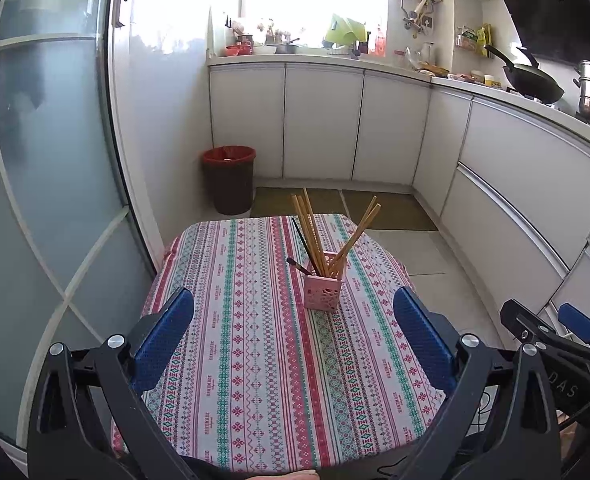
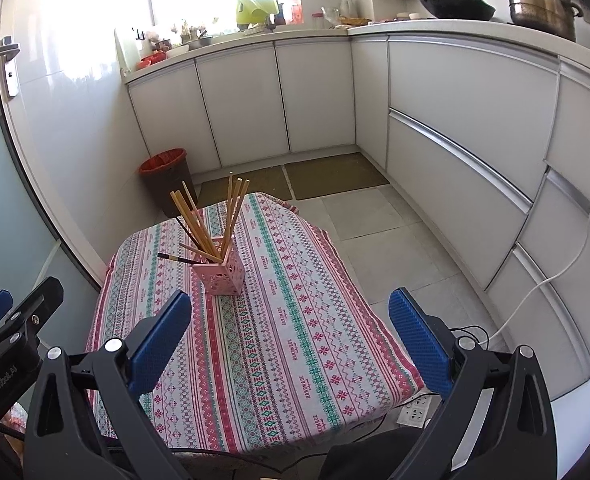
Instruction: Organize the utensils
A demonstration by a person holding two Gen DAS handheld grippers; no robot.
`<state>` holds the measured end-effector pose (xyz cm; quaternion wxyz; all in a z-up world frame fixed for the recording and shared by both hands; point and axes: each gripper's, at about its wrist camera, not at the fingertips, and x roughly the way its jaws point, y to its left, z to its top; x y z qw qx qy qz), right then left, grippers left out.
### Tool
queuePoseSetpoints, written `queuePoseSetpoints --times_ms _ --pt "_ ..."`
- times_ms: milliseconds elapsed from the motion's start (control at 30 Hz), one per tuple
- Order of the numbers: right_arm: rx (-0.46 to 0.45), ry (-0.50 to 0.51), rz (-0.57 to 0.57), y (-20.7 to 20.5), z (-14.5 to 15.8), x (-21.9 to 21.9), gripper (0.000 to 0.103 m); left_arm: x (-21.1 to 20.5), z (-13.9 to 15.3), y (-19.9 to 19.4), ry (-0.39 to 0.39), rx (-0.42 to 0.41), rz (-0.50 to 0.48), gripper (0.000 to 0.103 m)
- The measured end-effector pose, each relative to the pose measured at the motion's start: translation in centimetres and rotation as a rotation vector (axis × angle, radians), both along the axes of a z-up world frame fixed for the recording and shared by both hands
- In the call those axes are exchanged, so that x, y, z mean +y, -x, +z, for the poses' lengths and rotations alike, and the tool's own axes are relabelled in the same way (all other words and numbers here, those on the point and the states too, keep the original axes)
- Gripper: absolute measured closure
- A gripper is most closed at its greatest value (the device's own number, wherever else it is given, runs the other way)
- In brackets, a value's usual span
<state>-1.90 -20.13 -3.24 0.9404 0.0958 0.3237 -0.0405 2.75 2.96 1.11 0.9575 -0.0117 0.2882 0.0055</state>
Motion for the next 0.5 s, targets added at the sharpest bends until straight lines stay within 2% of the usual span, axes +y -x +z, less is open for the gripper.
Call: queuePoseSetpoints --times_ms 500 --pt "0.009 -0.003 0.006 0.0 -0.25 0.24 0.007 -0.1 -0.07 -0.07 0.002 0.004 0.004 0.007"
